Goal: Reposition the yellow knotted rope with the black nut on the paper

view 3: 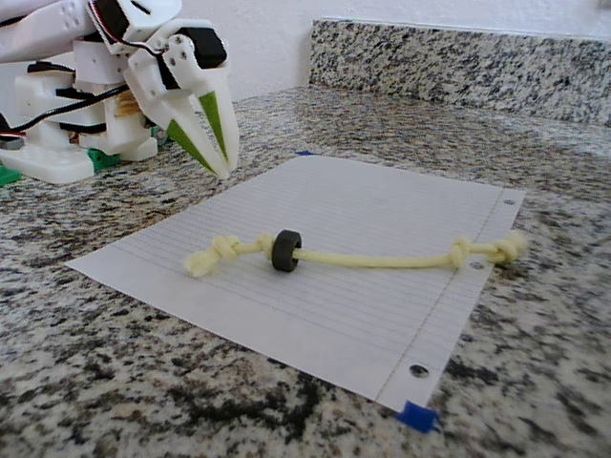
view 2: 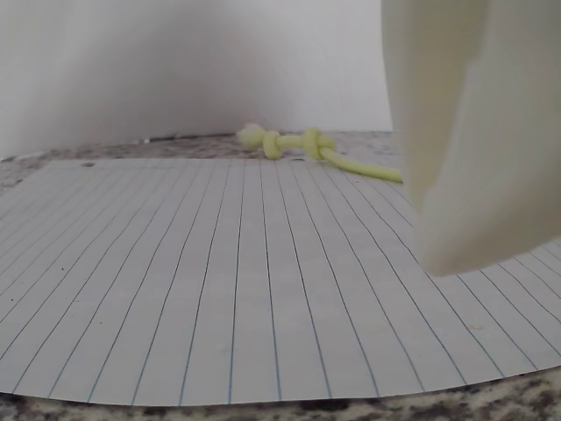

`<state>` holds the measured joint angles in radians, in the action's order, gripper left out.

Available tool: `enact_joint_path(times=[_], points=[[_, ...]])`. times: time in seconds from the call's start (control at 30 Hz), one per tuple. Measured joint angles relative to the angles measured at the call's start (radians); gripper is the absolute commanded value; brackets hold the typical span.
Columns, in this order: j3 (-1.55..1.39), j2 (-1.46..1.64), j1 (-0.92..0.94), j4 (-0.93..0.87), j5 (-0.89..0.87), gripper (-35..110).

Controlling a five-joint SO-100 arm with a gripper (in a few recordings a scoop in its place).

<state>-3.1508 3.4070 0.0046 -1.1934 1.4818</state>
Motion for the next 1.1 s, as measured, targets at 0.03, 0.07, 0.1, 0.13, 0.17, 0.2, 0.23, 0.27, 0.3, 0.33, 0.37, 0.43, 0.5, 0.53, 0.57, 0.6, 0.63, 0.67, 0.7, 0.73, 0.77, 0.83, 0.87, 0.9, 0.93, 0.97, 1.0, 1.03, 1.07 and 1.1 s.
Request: enact_joint_path(times=[0.03,0.07,0.1,0.13,0.17,0.2,0.23,0.27,0.3,0.33,0.37,0.43,0.5,0.53,0.57,0.6,0.63,0.67,0.7,0.73,0.77,0.83,0.87,0.9,0.93,0.97,1.0,1.03,1.07,1.1], points=[[0.000,0.000,0.000,0.000,0.000,8],[0.000,0.000,0.000,0.000,0.000,8],[0.000,0.000,0.000,0.000,0.000,8],[0.000,0.000,0.000,0.000,0.000,8],[0.000,0.000,0.000,0.000,0.000,8],[0.000,0.000,0.000,0.000,0.000,8],[0.000,0.000,0.000,0.000,0.000,8],[0.000,0.000,0.000,0.000,0.000,8],[0.000,0.000,0.000,0.000,0.000,8],[0.000,0.000,0.000,0.000,0.000,8],[0.000,0.000,0.000,0.000,0.000,8],[0.000,0.000,0.000,0.000,0.000,8],[0.000,0.000,0.000,0.000,0.000,8],[0.000,0.000,0.000,0.000,0.000,8],[0.000,0.000,0.000,0.000,0.000,8],[0.000,0.000,0.000,0.000,0.000,8],[0.000,0.000,0.000,0.000,0.000,8],[0.000,0.000,0.000,0.000,0.000,8],[0.000,0.000,-0.002,-0.002,0.000,8],[0.000,0.000,-0.003,-0.002,0.000,8],[0.000,0.000,-0.003,-0.002,0.000,8],[0.003,0.000,-0.003,0.002,0.000,8],[0.008,0.000,-0.003,0.003,0.000,8],[0.015,0.000,-0.003,0.009,0.000,8],[0.031,-0.003,-0.003,0.020,0.000,8],[0.049,-0.012,-0.003,0.034,0.000,8],[0.071,-0.032,-0.003,0.051,0.000,8],[0.101,-0.060,-0.003,0.067,0.000,8],[0.137,-0.092,-0.003,0.083,0.000,8],[0.169,-0.126,-0.003,0.095,0.003,8]])
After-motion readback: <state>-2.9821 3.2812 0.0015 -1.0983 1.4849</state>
